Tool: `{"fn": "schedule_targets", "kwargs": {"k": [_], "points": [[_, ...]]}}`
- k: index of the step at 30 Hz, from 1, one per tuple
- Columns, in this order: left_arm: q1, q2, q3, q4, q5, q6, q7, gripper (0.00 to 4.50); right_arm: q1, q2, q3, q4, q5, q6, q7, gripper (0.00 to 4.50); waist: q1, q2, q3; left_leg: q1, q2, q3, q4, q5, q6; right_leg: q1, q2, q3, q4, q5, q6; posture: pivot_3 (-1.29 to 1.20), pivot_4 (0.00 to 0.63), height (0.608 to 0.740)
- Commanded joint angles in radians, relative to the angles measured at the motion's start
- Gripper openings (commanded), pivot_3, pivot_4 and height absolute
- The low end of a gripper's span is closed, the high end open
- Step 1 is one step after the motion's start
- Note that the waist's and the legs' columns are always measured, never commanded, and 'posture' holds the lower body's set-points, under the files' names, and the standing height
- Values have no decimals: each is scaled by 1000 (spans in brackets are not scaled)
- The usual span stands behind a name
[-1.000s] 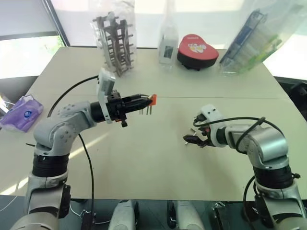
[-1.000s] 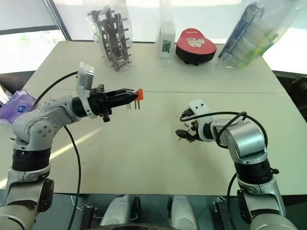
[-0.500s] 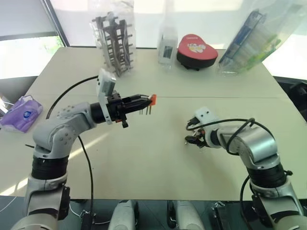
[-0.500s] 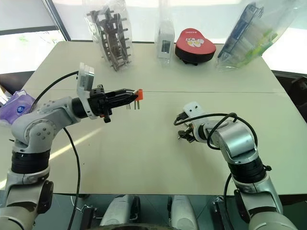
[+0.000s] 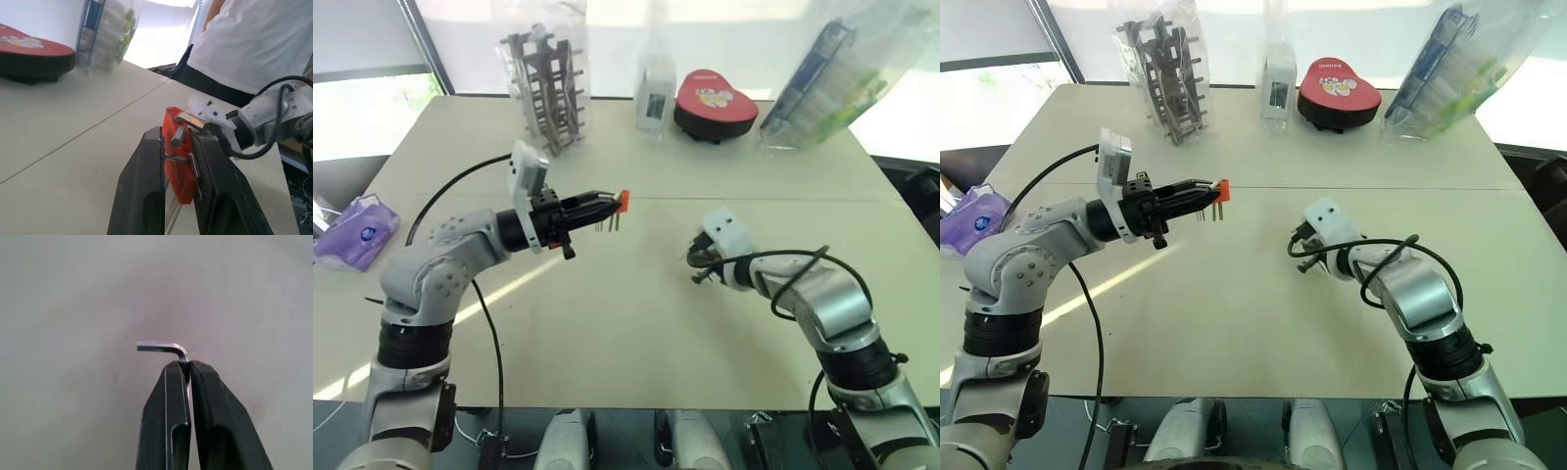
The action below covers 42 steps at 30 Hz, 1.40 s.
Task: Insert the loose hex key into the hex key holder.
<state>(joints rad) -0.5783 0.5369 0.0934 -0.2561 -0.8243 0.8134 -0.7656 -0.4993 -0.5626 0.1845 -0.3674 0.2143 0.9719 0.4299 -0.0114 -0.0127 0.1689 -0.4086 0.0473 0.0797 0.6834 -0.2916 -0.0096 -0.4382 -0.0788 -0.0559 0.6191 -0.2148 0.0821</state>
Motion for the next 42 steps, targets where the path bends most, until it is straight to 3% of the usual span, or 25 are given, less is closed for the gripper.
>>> {"fn": "schedule_targets", "kwargs": {"k": [1, 7, 15, 33, 42], "points": [[-35, -18, 8, -11, -7, -24, -1, 225, -31, 81, -83, 26, -45, -367, -45, 63, -1, 0, 0, 0, 0, 0, 0, 0, 0, 0, 0, 0, 0, 0, 0, 0, 150, 740], [-62, -41, -9, 14, 8, -23, -14, 225, -185, 358, -283, 143, 73, -691, -183, 63, -2, 0, 0, 0, 0, 0, 0, 0, 0, 0, 1, 0, 1, 0, 0, 0, 150, 740], [-100, -47, -34, 49, 35, -44, -35, 225, -187, 565, -354, 108, 438, -615, -132, 63, -1, 0, 0, 0, 1, 0, 0, 0, -1, 0, 0, 0, 1, 0, 0, 0, 150, 740], [-107, -43, -15, 57, 46, -41, -37, 225, -62, 494, -307, -32, 603, -501, -90, 63, -1, 1, 1, 0, 1, 0, 0, 0, 0, 0, 0, 0, 2, 0, 0, 0, 150, 740], [-111, -48, -18, 61, 47, -42, -37, 225, -52, 458, -266, -39, 583, -481, -82, 63, -1, 1, 1, 0, 1, 0, 0, 0, 0, 0, 0, 0, 2, 0, 0, 0, 150, 740]]}}
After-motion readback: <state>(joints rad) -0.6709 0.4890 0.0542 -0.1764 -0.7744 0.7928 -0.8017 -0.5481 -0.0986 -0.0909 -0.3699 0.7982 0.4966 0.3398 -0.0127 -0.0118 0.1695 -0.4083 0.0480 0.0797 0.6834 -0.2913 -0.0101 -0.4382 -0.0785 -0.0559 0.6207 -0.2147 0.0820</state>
